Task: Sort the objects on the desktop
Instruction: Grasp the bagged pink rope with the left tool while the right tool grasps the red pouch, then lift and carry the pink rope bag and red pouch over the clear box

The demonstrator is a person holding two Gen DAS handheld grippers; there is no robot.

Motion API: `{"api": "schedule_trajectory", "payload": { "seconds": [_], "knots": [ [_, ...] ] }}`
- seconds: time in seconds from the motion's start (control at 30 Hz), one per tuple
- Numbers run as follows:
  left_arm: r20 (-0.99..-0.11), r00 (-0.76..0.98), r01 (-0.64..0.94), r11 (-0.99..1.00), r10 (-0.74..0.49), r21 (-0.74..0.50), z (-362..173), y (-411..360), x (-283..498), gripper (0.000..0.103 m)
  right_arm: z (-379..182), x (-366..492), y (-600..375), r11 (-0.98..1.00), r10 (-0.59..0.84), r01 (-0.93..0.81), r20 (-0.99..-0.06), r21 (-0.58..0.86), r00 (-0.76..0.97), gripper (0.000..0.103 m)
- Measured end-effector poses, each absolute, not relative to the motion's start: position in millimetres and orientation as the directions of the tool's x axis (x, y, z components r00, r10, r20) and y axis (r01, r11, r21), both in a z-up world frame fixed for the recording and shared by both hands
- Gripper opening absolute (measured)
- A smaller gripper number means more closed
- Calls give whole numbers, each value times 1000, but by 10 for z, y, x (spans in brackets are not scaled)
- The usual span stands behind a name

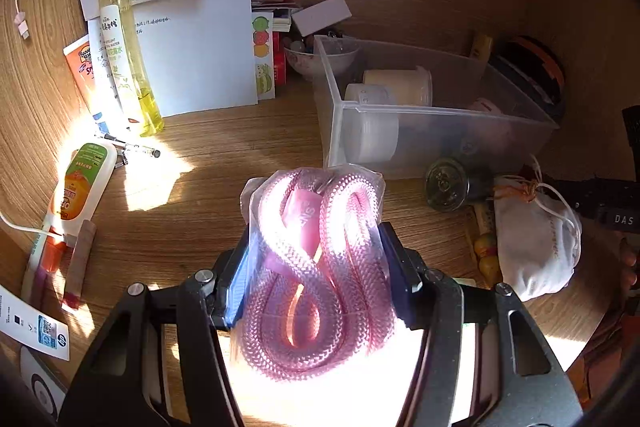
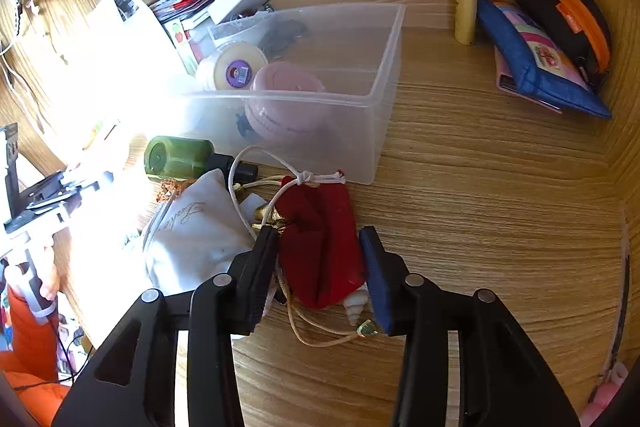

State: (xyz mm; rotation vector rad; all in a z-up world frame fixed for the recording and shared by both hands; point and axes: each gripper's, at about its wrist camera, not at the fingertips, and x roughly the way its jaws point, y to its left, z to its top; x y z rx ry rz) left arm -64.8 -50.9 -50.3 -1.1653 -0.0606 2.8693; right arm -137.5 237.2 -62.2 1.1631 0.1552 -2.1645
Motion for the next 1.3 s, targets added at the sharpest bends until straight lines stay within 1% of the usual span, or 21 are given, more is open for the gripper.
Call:
{"api": "schedule_trajectory", "payload": {
  "seconds": [0.2, 0.23, 0.3, 0.33, 0.57, 0.87, 1.13, 1.3],
  "knots": [
    [-662, -745, -34, -996, 82, -85, -379, -500, -610, 57, -684, -1413, 2268, -748, -504, 632, -792, 201, -345, 38],
    [-656, -750, -34, -995, 84, -89, -355, -496, -605, 57, -687, -1424, 2271, -747, -511, 629, -790, 214, -338, 33],
    [-644, -759, -41, -995, 93, -95, -306, -484, -595, 57, -672, -1426, 2291, -749, -519, 623, -785, 226, -338, 28],
    [-638, -765, -43, -994, 95, -96, -279, -474, -587, 57, -655, -1418, 2307, -751, -522, 619, -781, 229, -344, 23],
    [-603, -791, -74, -994, 105, -76, -108, -396, -597, 57, -404, -1281, 2484, -763, -537, 613, -729, 205, -425, 23],
    [-563, -814, -109, -989, 144, -96, 53, -275, -640, 57, 13, -1137, 2618, -769, -553, 617, -660, 169, -509, 23],
    [-535, -826, -140, -984, 176, -107, 211, -172, -784, 57, 263, -1193, 2517, -756, -591, 631, -597, 176, -542, 23],
    [-534, -827, -155, -984, 176, -83, 315, -110, -960, 57, 388, -1265, 2431, -742, -611, 647, -573, 176, -546, 23]
  ]
}}
